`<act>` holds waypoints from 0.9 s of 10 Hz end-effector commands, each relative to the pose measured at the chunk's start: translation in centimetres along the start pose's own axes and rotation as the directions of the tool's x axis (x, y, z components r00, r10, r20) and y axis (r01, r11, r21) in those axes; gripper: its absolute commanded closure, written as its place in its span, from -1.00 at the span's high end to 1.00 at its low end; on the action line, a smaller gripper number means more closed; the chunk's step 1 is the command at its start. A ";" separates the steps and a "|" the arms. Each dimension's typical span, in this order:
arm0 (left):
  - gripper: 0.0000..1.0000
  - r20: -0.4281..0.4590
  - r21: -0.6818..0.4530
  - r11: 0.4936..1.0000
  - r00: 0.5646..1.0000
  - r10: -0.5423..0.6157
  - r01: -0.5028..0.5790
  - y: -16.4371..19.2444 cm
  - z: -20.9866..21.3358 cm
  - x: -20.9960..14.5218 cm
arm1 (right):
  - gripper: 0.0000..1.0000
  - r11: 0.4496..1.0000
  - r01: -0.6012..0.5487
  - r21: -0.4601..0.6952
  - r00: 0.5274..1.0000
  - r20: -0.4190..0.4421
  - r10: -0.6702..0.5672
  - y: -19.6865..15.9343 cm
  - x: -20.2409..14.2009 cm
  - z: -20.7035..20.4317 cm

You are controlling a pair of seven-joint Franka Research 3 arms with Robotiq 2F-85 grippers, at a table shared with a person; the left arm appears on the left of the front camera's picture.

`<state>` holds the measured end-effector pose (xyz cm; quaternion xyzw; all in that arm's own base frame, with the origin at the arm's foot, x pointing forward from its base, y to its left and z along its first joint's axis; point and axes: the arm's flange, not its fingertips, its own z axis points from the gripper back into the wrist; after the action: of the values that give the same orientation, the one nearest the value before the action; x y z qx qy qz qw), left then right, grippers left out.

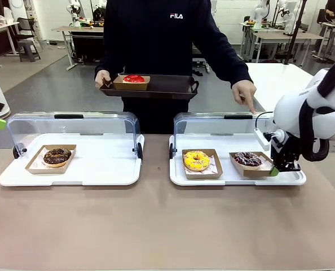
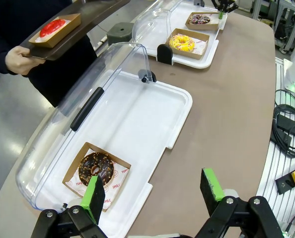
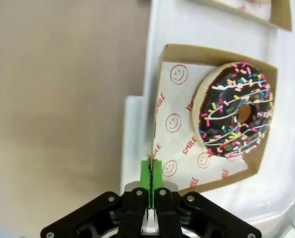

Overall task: Provide the desired donut to the person.
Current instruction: Pick up and lift the Paper togo box containing the Donut pointed at by the person.

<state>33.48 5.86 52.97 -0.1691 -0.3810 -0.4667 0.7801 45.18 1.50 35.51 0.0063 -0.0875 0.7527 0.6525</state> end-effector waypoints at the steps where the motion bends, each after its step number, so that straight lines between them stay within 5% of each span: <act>1: 1.00 0.009 -0.002 1.000 1.000 0.003 -0.003 0.0 0.1 -0.1 | -1.00 0.999 -0.029 -0.033 0.997 0.073 0.031 4.3 0.3 4.1; 7: 1.00 0.009 -0.002 1.000 1.000 0.003 -0.003 0.0 0.1 -0.1 | -1.00 0.969 -0.092 -0.229 0.994 0.037 0.103 18.0 3.0 19.1; 9: 1.00 0.009 -0.002 1.000 1.000 0.003 -0.003 0.0 0.1 -0.1 | -1.00 0.968 -0.090 -0.236 0.992 0.062 0.107 18.2 3.7 21.3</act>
<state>33.48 5.88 53.00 -0.1688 -0.3813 -0.4665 0.7801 24.94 -1.02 56.57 -0.0521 -0.2066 0.7699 0.6015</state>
